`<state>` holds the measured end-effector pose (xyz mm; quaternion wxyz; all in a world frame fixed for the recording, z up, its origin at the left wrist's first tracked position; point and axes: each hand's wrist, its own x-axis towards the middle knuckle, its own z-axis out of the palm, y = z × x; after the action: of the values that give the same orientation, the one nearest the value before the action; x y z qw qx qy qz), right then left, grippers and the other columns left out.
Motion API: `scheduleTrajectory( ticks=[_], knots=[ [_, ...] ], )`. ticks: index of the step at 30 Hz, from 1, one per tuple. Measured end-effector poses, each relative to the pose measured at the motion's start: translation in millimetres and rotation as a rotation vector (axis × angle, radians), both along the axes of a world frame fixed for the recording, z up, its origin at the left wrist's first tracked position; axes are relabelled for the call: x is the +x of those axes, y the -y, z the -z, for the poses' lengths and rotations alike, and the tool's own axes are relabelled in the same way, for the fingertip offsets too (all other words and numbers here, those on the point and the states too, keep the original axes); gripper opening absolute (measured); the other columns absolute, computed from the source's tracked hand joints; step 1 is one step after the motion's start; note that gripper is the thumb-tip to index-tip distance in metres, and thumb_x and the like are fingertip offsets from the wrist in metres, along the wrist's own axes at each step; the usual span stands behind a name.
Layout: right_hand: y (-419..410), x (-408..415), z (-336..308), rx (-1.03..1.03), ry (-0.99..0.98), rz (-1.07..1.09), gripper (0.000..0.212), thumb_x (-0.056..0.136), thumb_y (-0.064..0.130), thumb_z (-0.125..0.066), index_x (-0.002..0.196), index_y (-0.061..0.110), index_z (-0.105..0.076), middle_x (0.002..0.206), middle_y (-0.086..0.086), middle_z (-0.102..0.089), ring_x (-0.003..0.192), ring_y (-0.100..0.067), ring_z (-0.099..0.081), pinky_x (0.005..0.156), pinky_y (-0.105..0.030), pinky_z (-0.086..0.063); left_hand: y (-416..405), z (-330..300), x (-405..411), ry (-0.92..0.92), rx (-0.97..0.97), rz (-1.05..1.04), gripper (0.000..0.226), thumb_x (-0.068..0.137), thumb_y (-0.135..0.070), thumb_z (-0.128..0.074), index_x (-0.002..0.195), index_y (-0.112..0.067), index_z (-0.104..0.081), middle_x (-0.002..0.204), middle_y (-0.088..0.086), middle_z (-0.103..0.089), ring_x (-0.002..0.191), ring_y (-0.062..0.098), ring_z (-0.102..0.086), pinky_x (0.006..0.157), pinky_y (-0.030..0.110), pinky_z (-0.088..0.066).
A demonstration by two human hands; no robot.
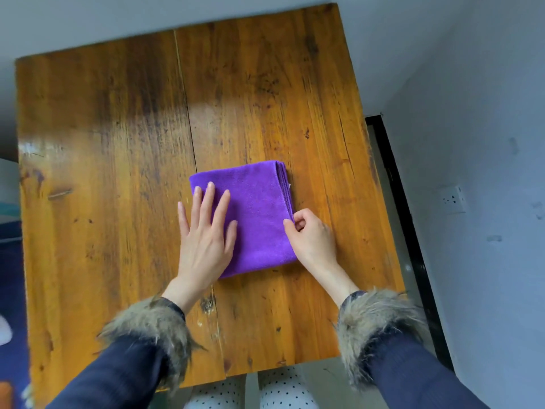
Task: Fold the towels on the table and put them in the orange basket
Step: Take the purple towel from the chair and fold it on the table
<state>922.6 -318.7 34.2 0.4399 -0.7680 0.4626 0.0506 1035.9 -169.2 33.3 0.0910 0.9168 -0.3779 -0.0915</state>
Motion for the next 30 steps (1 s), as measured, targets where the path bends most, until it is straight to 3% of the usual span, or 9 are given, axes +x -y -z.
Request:
scheduleTrajectory(
  ticks=[4,6,9,11,13,15,18,25,30],
  knots=[
    [1,0,0,0.068,0.02,0.105,0.009,0.09,0.023,-0.055,0.082,0.019,-0.054,0.075,0.006,-0.055,0.082,-0.023,-0.057,0.066,-0.028,-0.037,1,16,3,0.026,0.19,0.105,0.061,0.092,-0.048,-0.027,0.147,-0.021,-0.028,0.156,0.011,-0.019,0.144,0.034,-0.011,0.114,0.057,-0.008],
    [0,3,-1,0.104,0.025,0.184,0.005,0.09,0.019,-0.054,0.088,0.016,-0.059,0.087,0.002,-0.06,0.091,-0.023,-0.059,0.073,-0.027,-0.038,3,20,3,0.048,0.197,0.106,0.062,0.092,-0.05,-0.027,0.147,-0.022,-0.026,0.156,0.011,-0.018,0.144,0.034,-0.01,0.115,0.056,-0.008],
    [-12,9,-7,-0.234,0.139,0.134,0.024,0.09,0.011,-0.051,0.112,0.006,-0.059,0.118,-0.011,-0.055,0.112,-0.028,-0.053,0.097,-0.034,-0.039,3,21,2,0.067,0.159,0.095,0.062,0.091,-0.051,-0.028,0.147,-0.024,-0.025,0.156,0.012,-0.017,0.145,0.034,-0.009,0.116,0.055,-0.006],
    [-21,20,-8,-0.502,0.258,-0.06,0.035,0.089,0.006,-0.048,0.123,0.002,-0.056,0.131,-0.017,-0.051,0.126,-0.033,-0.045,0.107,-0.041,-0.033,4,20,4,0.076,0.121,0.092,0.06,0.092,-0.047,-0.03,0.147,-0.024,-0.028,0.156,0.013,-0.018,0.144,0.033,-0.011,0.115,0.054,-0.006],
    [-22,34,-3,-0.629,0.271,-0.311,0.043,0.089,0.006,-0.044,0.131,0.001,-0.05,0.141,-0.018,-0.044,0.136,-0.033,-0.035,0.113,-0.047,-0.025,8,20,8,0.079,0.081,0.087,0.056,0.093,-0.04,-0.031,0.145,-0.02,-0.032,0.155,0.014,-0.021,0.144,0.034,-0.015,0.115,0.054,-0.009],
    [-14,45,9,-0.626,0.183,-0.458,0.048,0.092,0.014,-0.042,0.139,0.003,-0.041,0.149,-0.016,-0.033,0.141,-0.031,-0.025,0.116,-0.048,-0.018,13,21,14,0.054,0.044,0.06,0.055,0.093,-0.036,-0.03,0.145,-0.018,-0.032,0.155,0.015,-0.02,0.143,0.034,-0.014,0.115,0.053,-0.011],
    [1,47,27,-0.553,0.078,-0.476,0.054,0.095,0.025,-0.04,0.146,0.009,-0.028,0.155,-0.011,-0.019,0.145,-0.027,-0.014,0.118,-0.044,-0.01,15,25,17,0.01,0.013,0.012,0.056,0.093,-0.037,-0.032,0.147,-0.02,-0.028,0.156,0.014,-0.017,0.145,0.032,-0.011,0.116,0.049,-0.008],
    [4,47,37,-0.515,0.137,-0.437,0.056,0.093,0.032,-0.032,0.145,0.01,-0.031,0.154,-0.011,-0.022,0.144,-0.027,-0.017,0.118,-0.042,-0.008,14,35,16,0.017,-0.039,-0.008,0.056,0.091,-0.037,-0.036,0.145,-0.021,-0.033,0.155,0.013,-0.021,0.144,0.031,-0.014,0.116,0.052,-0.011],
    [3,45,30,-0.471,0.105,-0.452,0.055,0.096,0.026,-0.039,0.147,0.013,-0.024,0.156,-0.009,-0.014,0.145,-0.025,-0.009,0.118,-0.041,-0.004,12,28,15,-0.057,-0.037,0.013,0.056,0.092,-0.036,-0.035,0.146,-0.022,-0.03,0.156,0.012,-0.018,0.145,0.03,-0.011,0.115,0.055,-0.013]
  ],
)
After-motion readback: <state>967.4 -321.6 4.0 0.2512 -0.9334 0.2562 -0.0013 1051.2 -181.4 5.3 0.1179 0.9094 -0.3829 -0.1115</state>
